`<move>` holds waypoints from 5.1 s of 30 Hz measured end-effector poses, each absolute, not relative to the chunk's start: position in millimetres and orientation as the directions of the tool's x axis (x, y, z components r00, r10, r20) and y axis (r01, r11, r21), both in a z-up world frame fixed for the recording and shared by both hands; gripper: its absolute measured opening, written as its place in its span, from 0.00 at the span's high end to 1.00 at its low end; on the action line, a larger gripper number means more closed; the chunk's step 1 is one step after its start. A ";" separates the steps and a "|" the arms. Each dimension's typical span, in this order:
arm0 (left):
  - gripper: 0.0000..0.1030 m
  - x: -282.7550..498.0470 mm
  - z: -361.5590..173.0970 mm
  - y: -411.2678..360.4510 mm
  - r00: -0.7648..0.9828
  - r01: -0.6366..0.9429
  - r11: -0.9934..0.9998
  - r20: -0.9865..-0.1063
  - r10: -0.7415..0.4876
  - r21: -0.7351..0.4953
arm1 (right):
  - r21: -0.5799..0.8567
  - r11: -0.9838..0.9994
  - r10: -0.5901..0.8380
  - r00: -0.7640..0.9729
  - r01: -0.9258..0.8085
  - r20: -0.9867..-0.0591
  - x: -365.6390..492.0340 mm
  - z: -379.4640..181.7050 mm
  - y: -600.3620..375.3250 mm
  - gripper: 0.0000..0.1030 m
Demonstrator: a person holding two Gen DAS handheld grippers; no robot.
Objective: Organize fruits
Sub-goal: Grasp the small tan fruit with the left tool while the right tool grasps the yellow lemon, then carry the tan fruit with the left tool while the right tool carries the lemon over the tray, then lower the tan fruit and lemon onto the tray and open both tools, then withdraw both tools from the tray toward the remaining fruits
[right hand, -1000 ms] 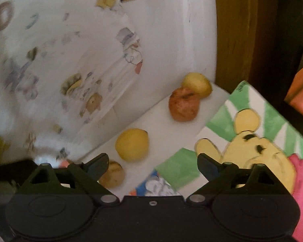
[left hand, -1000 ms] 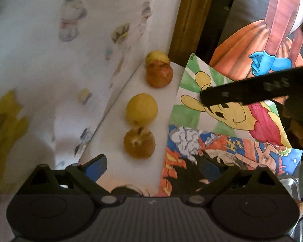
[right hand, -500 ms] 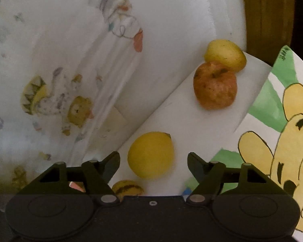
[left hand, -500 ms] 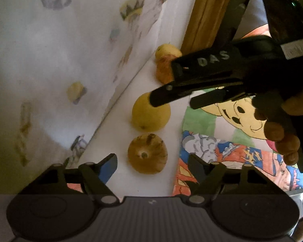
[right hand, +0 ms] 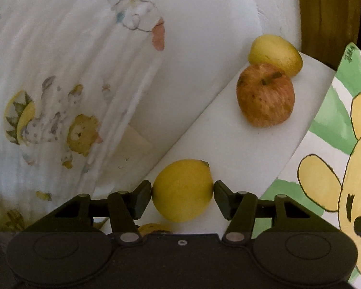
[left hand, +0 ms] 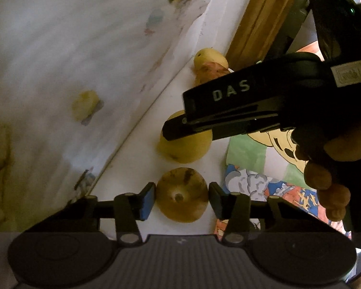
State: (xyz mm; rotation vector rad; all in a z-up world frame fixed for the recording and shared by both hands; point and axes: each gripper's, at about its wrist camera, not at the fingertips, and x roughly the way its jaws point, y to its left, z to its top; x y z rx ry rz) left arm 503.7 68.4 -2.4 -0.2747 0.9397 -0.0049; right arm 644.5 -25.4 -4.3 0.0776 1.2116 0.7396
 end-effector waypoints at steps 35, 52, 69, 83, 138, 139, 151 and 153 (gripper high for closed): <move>0.53 456.2 32.6 5.7 0.594 -0.012 0.957 -0.772 -0.226 -0.289 | 0.504 0.850 0.509 0.495 -0.156 -0.705 505.2 65.0 -247.1 0.44; 0.53 403.8 28.2 -99.4 0.502 0.194 0.937 -0.791 -0.349 -0.291 | 0.481 0.875 0.362 0.585 0.054 -0.726 356.4 63.6 -356.1 0.44; 0.53 377.3 7.1 -148.7 0.417 0.334 0.921 -0.844 -0.337 -0.202 | 0.444 0.886 0.309 0.542 0.134 -0.781 278.5 24.9 -354.6 0.44; 0.51 378.3 -1.9 -158.4 0.408 0.353 0.925 -0.867 -0.286 -0.139 | 0.456 0.876 0.319 0.516 0.160 -0.795 279.6 8.8 -353.2 0.43; 0.01 193.8 52.9 -16.4 0.340 0.300 0.953 -0.929 -0.149 -0.043 | 0.252 0.927 0.122 0.415 0.276 -0.902 114.6 73.8 -243.1 0.01; 0.01 191.8 53.1 -15.5 0.337 0.308 0.951 -0.931 -0.143 -0.034 | 0.254 0.926 0.124 0.412 0.278 -0.903 111.3 75.1 -240.5 0.01; 0.01 176.0 52.4 -4.0 0.322 0.316 0.949 -0.939 -0.118 -0.011 | 0.241 0.950 0.138 0.428 0.198 -0.893 94.4 98.4 -225.7 0.01; 0.01 176.2 51.5 0.5 0.314 0.288 0.958 -0.943 -0.107 -0.013 | 0.242 0.955 0.149 0.432 0.169 -0.890 94.9 99.5 -226.4 0.01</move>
